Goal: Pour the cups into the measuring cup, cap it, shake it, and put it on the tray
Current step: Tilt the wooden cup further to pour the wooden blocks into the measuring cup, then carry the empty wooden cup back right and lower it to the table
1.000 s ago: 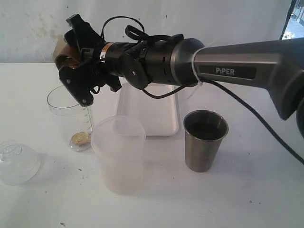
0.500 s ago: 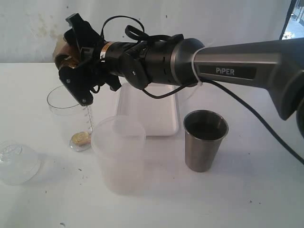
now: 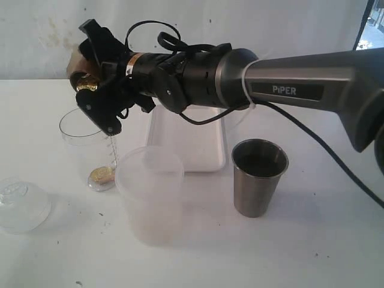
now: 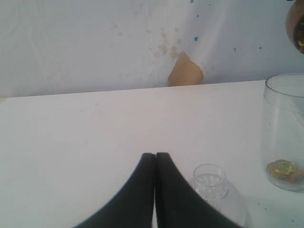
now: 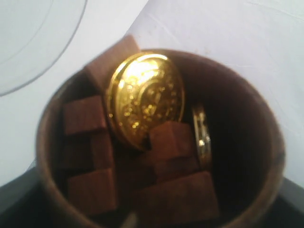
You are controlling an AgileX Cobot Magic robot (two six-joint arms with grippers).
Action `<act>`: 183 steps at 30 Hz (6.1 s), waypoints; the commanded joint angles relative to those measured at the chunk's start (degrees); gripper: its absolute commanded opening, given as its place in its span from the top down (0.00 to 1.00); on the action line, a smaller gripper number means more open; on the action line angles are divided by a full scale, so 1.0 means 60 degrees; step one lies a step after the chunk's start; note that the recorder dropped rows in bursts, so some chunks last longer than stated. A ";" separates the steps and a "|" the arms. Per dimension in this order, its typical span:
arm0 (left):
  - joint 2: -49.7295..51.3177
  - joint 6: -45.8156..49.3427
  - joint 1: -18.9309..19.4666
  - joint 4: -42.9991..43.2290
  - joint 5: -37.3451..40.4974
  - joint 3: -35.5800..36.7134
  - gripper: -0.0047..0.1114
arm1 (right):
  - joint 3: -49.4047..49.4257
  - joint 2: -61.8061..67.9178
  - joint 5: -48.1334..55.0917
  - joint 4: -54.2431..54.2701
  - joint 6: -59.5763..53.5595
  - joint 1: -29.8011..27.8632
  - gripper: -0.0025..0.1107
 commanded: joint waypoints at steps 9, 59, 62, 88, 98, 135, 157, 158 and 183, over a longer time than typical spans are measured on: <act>-0.0044 -0.0008 -0.0037 -0.0063 -0.0107 0.0048 0.95 | -0.0074 -0.0012 -0.0366 0.0004 -0.0275 0.0060 0.98; -0.0044 -0.0008 -0.0037 -0.0063 -0.0107 0.0048 0.95 | -0.0074 -0.0012 -0.0201 -0.0430 -0.3170 0.0336 0.98; -0.0044 -0.0008 -0.0037 -0.0063 -0.0107 0.0048 0.95 | -0.0074 -0.0012 -0.0230 -0.0432 -0.3170 0.0336 0.98; -0.0044 -0.0008 -0.0037 -0.0063 -0.0107 0.0048 0.95 | -0.0114 0.0161 -0.0818 -0.0829 -0.3099 0.0410 0.98; -0.0044 -0.0008 -0.0037 -0.0063 -0.0107 0.0048 0.95 | -0.0163 0.0184 -0.0079 -0.1438 -0.3099 0.0393 0.98; -0.0044 -0.0008 -0.0037 -0.0063 -0.0107 0.0048 0.95 | -0.0163 -0.1850 0.0720 0.3434 0.8471 0.0025 0.98; -0.0044 -0.0008 -0.0037 -0.0063 -0.0107 0.0048 0.95 | 0.2975 -0.4580 0.2114 0.3541 1.0912 -0.2263 0.98; -0.0044 -0.0008 -0.0037 -0.0063 -0.0107 0.0048 0.95 | 0.3412 -0.4785 0.1610 0.3541 1.0933 -0.2363 0.98; -0.0044 -0.0008 -0.0037 -0.0063 -0.0107 0.0048 0.95 | 0.6514 -0.1968 -0.3539 -0.1637 1.8445 -0.6835 0.98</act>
